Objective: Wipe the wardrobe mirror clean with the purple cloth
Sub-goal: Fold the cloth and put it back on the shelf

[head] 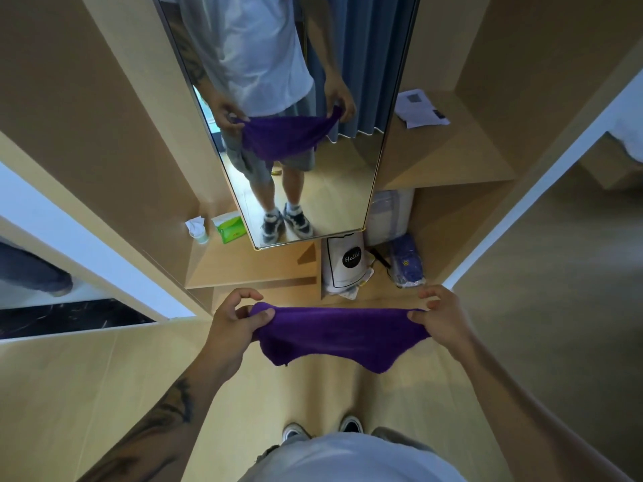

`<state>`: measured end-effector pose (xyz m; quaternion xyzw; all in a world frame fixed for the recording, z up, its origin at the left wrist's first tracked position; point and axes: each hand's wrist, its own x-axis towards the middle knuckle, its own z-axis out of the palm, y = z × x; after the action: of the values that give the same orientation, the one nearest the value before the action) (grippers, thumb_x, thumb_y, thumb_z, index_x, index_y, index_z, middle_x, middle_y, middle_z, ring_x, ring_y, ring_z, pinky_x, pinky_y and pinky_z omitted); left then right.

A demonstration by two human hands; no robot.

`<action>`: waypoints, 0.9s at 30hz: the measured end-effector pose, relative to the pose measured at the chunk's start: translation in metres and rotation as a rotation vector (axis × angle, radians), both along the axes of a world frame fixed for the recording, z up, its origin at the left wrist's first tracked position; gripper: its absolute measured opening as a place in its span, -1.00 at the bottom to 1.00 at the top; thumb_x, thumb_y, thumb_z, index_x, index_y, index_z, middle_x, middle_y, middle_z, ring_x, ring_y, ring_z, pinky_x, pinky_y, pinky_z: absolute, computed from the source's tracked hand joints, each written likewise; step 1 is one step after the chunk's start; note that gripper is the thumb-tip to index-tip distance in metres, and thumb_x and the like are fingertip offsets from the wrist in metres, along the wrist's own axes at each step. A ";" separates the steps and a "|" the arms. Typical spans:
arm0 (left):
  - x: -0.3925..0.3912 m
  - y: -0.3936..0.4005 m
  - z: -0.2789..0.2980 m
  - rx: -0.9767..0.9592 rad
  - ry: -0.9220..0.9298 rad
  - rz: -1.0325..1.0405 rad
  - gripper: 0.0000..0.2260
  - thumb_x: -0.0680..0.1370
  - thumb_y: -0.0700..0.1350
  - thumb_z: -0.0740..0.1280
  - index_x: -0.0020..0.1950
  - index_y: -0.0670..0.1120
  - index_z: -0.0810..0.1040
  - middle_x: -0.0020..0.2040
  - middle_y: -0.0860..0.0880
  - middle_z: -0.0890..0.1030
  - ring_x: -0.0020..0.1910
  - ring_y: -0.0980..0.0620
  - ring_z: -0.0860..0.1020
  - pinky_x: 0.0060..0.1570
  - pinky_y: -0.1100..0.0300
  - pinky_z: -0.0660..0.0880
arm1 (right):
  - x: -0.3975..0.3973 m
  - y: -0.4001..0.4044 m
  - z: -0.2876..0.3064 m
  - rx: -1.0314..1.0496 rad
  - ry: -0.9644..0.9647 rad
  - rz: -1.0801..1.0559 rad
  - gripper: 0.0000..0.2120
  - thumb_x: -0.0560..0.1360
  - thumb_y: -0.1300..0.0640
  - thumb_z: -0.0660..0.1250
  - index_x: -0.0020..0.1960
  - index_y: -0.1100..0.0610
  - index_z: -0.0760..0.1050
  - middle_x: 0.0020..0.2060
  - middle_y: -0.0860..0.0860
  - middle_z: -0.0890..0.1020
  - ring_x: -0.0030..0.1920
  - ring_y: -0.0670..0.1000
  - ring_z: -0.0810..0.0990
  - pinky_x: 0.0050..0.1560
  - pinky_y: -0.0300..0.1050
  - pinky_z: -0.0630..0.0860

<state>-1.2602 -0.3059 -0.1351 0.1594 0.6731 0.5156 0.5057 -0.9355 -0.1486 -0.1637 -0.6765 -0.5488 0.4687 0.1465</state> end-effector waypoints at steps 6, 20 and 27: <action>0.009 -0.002 0.011 0.059 -0.128 -0.022 -0.47 0.55 -0.39 0.41 0.34 0.16 0.58 -0.11 -0.22 0.63 -0.12 -0.09 0.63 -0.14 0.08 0.63 | -0.011 -0.007 -0.009 0.101 0.073 -0.217 -0.69 0.51 0.29 0.46 0.18 0.04 0.53 0.08 0.03 0.61 0.04 0.05 0.61 0.04 0.07 0.64; -0.003 -0.012 0.014 -0.083 -0.214 0.099 -0.75 0.54 -0.39 0.23 0.10 -0.08 0.49 0.00 -0.19 0.47 -0.11 -0.16 0.48 0.04 -0.23 0.55 | -0.020 -0.016 -0.017 -0.128 0.266 -0.007 -0.46 0.41 0.52 0.45 0.14 -0.05 0.53 0.19 0.05 0.62 0.14 0.19 0.64 0.02 0.14 0.68; -0.002 -0.021 0.020 0.026 -0.002 0.050 -0.81 0.57 -0.37 0.37 0.04 -0.08 0.59 -0.20 -0.11 0.63 -0.13 -0.07 0.55 -0.09 0.10 0.52 | -0.021 -0.029 -0.032 -0.219 0.155 0.067 -0.48 0.42 0.53 0.40 0.18 0.00 0.52 0.08 0.09 0.62 0.06 0.14 0.65 0.06 0.13 0.65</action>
<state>-1.2620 -0.3268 -0.1152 0.1487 0.6696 0.5371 0.4910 -0.9569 -0.1773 -0.1960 -0.6317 -0.5037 0.5812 0.0979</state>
